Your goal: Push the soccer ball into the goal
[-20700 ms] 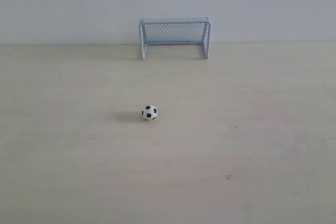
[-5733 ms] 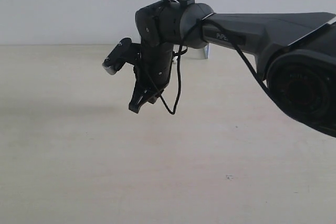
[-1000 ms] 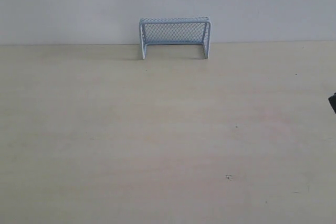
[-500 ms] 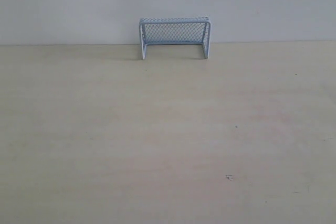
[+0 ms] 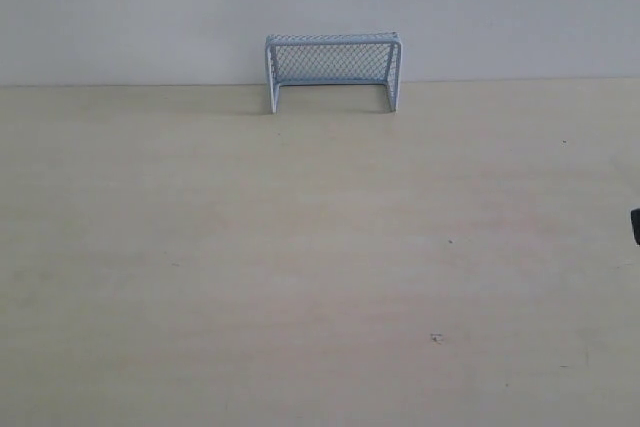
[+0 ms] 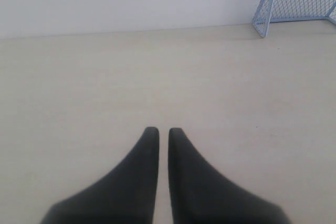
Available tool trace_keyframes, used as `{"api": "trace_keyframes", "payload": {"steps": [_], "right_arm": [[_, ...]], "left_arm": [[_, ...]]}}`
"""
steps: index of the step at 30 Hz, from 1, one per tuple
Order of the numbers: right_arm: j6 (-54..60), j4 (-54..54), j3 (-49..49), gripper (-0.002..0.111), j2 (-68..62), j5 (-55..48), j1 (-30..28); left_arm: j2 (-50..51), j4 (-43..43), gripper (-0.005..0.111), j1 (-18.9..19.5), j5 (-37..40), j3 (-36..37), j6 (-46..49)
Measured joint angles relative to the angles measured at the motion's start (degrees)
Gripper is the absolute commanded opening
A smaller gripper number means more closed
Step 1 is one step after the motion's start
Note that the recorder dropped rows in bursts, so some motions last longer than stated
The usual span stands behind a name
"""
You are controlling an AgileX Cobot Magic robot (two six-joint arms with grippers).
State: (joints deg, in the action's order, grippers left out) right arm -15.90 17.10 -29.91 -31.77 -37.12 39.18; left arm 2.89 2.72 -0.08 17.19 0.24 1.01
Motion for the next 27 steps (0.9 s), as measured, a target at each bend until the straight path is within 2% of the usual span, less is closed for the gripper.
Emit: {"api": "trace_keyframes", "payload": {"steps": [22,27], "right_arm": [[-0.23,0.0,0.0,0.0,1.0,-1.39,-0.11],[-0.23,0.0,0.0,0.0,3.3,-0.62,-5.44]], "left_arm": [[0.0,0.0,0.006,0.0,0.0,0.0,0.0],[0.0,0.0,0.006,0.0,0.0,0.0,0.0]]}}
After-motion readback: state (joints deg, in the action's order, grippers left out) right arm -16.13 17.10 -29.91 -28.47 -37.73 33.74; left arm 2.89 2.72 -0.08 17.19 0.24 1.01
